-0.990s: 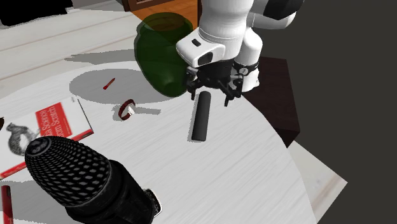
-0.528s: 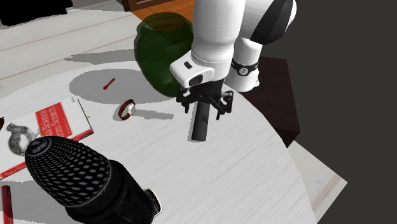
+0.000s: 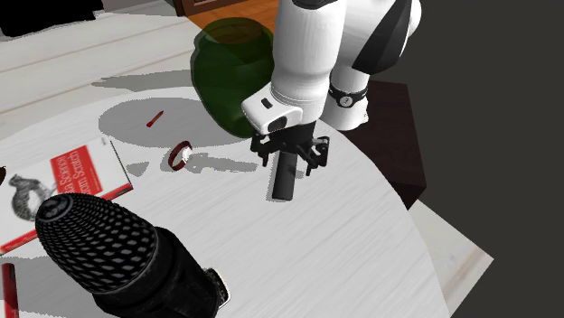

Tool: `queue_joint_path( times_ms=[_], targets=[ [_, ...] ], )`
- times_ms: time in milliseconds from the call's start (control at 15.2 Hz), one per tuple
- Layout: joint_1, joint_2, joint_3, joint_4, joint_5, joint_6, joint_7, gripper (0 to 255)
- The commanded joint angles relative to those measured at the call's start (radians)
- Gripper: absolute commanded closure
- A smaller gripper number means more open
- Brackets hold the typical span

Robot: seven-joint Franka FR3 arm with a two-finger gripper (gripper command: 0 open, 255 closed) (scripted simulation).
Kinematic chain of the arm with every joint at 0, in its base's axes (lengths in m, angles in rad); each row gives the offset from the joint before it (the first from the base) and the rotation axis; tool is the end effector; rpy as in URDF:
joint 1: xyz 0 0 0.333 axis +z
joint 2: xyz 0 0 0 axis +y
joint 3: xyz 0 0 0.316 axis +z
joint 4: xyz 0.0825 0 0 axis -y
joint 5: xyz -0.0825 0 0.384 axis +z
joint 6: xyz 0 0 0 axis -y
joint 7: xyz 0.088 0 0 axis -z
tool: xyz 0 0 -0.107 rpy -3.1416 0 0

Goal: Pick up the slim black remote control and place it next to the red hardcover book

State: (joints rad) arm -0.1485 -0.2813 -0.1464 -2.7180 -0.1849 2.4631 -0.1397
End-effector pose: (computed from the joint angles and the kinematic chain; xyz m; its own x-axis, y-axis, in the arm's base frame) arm 0.3778 -0.1114 0.3147 0.9999 -0.0070 0.0096 -0.0078 -0.9967 0.0810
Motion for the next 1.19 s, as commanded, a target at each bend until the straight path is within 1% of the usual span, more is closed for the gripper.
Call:
queue_joint_path(
  times_ms=[0, 66, 132, 726, 1122],
  targets=[
    [0.0, 0.0, 0.0, 0.0, 0.0, 0.0, 0.0, 0],
    [0.0, 0.0, 0.0, 0.0, 0.0, 0.0, 0.0, 0],
    [0.0, 0.0, 0.0, 0.0, 0.0, 0.0, 0.0, 255],
    [0.0, 0.0, 0.0, 0.0, 0.0, 0.0, 0.0, 255],
    [0.002, -0.071, 0.005, 0.032, 0.008, -0.102, -0.009, 255]
  ],
)
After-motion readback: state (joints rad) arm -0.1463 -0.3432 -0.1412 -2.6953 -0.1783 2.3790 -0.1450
